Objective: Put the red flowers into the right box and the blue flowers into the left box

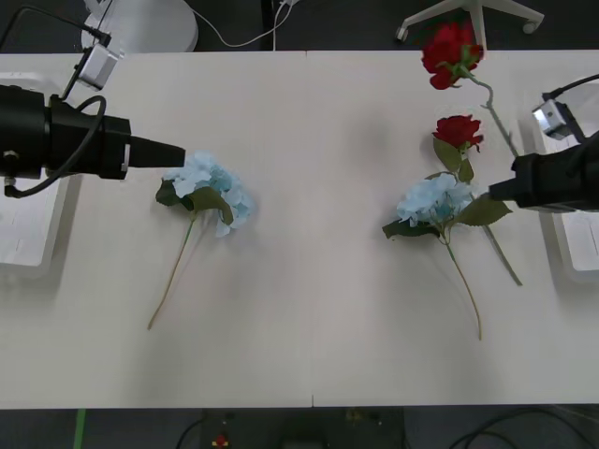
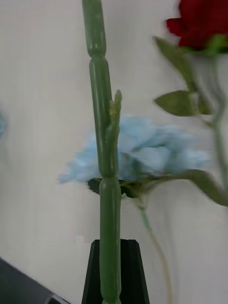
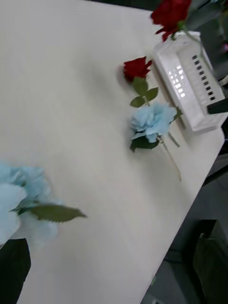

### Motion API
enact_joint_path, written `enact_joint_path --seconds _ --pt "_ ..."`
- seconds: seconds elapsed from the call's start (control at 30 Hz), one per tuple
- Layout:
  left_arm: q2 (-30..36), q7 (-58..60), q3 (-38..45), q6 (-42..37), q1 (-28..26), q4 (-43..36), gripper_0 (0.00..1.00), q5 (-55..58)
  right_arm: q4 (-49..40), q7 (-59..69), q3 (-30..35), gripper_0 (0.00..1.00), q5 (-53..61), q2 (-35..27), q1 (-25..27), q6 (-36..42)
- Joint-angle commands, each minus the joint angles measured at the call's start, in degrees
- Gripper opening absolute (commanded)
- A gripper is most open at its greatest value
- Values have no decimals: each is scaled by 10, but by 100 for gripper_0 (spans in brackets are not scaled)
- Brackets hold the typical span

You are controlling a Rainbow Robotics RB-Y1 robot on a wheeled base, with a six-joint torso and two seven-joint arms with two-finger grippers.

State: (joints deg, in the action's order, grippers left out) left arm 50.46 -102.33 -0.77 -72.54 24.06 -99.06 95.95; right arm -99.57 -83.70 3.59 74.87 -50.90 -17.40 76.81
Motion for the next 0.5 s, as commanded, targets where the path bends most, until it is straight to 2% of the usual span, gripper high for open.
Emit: enact_joint_path --seconds 0.03,0.17,0.3,0.5 --pt "35 -37 45 -66 -7 23 100 -43 36 -9 46 0 -59 -81 -21 33" --pt "49 1 49 -100 -7 18 100 -83 65 -19 69 0 -112 -109 -22 35" --pt "60 56 49 -140 -6 -32 100 -160 108 -50 76 0 -189 -139 -22 35" --pt "59 105 47 -225 -6 -82 100 -239 167 -114 75 0 -322 -148 -22 35"
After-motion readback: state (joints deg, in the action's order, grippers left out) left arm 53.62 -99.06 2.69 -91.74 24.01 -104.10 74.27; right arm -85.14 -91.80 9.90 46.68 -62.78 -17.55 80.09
